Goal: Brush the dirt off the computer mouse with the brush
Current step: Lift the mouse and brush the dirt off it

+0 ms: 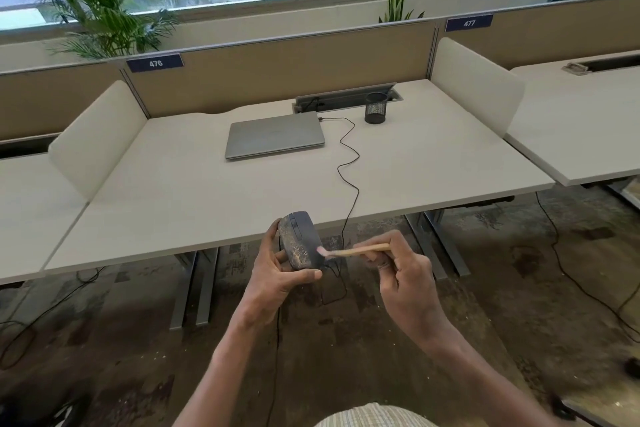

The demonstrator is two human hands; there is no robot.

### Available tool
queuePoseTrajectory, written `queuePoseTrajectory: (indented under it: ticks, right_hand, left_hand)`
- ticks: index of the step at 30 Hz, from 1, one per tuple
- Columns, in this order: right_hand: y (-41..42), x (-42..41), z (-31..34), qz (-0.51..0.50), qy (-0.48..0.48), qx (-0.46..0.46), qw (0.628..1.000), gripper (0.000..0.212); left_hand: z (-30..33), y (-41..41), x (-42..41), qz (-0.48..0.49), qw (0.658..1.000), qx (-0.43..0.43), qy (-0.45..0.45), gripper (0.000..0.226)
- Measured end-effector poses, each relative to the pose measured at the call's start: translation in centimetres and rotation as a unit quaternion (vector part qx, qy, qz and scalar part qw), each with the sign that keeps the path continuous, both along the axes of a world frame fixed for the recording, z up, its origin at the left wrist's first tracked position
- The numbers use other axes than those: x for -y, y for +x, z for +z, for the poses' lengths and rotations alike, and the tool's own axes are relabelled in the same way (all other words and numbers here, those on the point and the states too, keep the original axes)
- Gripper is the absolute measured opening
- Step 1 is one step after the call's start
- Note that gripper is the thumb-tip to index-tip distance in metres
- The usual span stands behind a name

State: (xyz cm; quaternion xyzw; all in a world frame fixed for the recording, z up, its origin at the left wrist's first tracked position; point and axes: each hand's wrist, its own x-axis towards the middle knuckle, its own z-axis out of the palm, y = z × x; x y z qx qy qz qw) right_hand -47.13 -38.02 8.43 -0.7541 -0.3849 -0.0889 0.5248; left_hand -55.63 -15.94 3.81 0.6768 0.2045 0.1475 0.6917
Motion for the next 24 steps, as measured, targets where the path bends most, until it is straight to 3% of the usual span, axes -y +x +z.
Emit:
queuePoseTrajectory:
  ticks: [5, 15, 19, 24]
  right_hand:
    - [-0.5, 0.8, -0.2, 0.009, -0.01, -0.002, 1.0, 0.027]
    - [2.8, -1.4, 1.7, -0.058, 0.042, -0.012, 0.997, 0.021]
    - [2.4, -1.0, 1.7, -0.026, 0.035, -0.017, 0.999, 0.017]
    - [1.9, 1.1, 1.7, 0.01, -0.021, -0.038, 0.999, 0.032]
  left_hand:
    - [0.2, 0.1, -0.4, 0.001, 1.0, -0.008, 0.014, 0.139]
    - [0.7, 0.0, 0.9, -0.04, 0.999, -0.003, 0.007, 0.135]
    - [0.8, -0.1, 1.1, -0.037, 0.999, 0.003, 0.003, 0.134]
    - [0.9, -0.4, 0.6, -0.024, 1.0, -0.004, 0.007, 0.138]
